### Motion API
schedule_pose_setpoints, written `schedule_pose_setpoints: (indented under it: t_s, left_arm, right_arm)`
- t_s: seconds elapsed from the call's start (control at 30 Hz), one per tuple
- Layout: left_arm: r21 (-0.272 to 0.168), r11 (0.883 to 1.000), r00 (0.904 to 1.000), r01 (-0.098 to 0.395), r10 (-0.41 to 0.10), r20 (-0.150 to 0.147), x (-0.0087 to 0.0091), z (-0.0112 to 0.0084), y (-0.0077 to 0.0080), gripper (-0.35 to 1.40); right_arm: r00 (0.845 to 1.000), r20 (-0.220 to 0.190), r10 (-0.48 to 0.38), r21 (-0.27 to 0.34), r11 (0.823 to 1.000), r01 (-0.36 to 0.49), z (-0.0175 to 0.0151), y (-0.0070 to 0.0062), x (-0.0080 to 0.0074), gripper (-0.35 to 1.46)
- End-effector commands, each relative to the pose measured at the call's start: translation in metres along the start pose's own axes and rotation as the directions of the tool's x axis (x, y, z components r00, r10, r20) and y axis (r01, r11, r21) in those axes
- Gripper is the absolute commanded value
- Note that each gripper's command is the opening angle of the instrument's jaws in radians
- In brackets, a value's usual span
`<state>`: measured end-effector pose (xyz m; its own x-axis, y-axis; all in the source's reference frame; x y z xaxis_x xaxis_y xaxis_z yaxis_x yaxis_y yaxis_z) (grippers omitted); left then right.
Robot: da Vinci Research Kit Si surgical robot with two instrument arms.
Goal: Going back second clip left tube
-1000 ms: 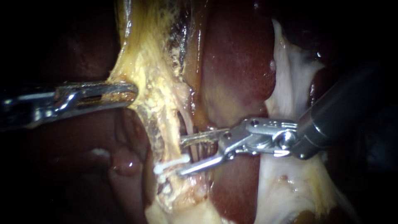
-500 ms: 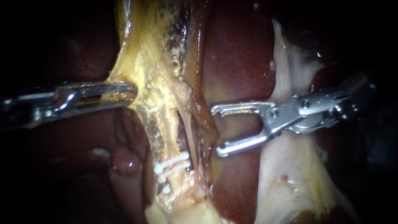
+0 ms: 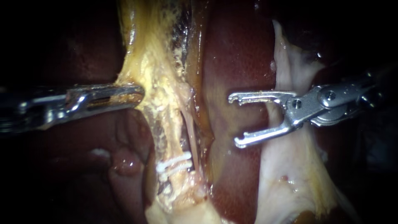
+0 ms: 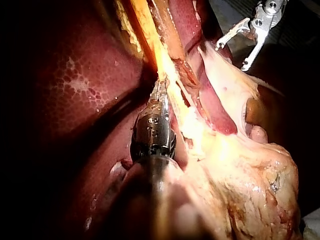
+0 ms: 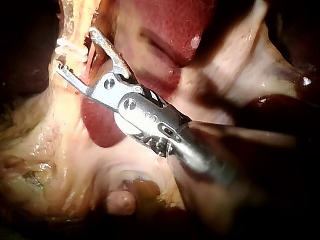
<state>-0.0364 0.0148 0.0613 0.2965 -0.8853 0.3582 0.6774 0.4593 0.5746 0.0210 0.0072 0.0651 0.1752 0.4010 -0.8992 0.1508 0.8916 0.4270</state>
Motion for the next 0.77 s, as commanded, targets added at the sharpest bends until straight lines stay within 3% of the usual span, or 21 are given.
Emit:
schedule_pose_setpoints:
  t_s: [0.03,0.2,0.77]
  left_arm:
    - [0.001,1.000,1.0000,-0.002,0.002,-0.010,0.0002,0.0007,0.0000,-0.35]
    - [0.007,1.000,0.9997,-0.003,0.003,-0.022,0.0001,0.0029,-0.0003,-0.35]
    - [0.008,1.000,0.9997,-0.001,0.001,-0.023,0.0000,0.0029,-0.0008,-0.35]
  right_arm:
    - [1.000,0.000,0.000,0.000,1.000,0.000,0.0000,0.0000,0.0000,0.60]
    - [1.000,-0.002,-0.006,0.000,1.000,0.006,-0.0002,-0.0001,0.0000,0.60]
    - [1.000,-0.005,-0.006,0.001,1.000,0.006,-0.0002,-0.0005,0.0004,0.60]
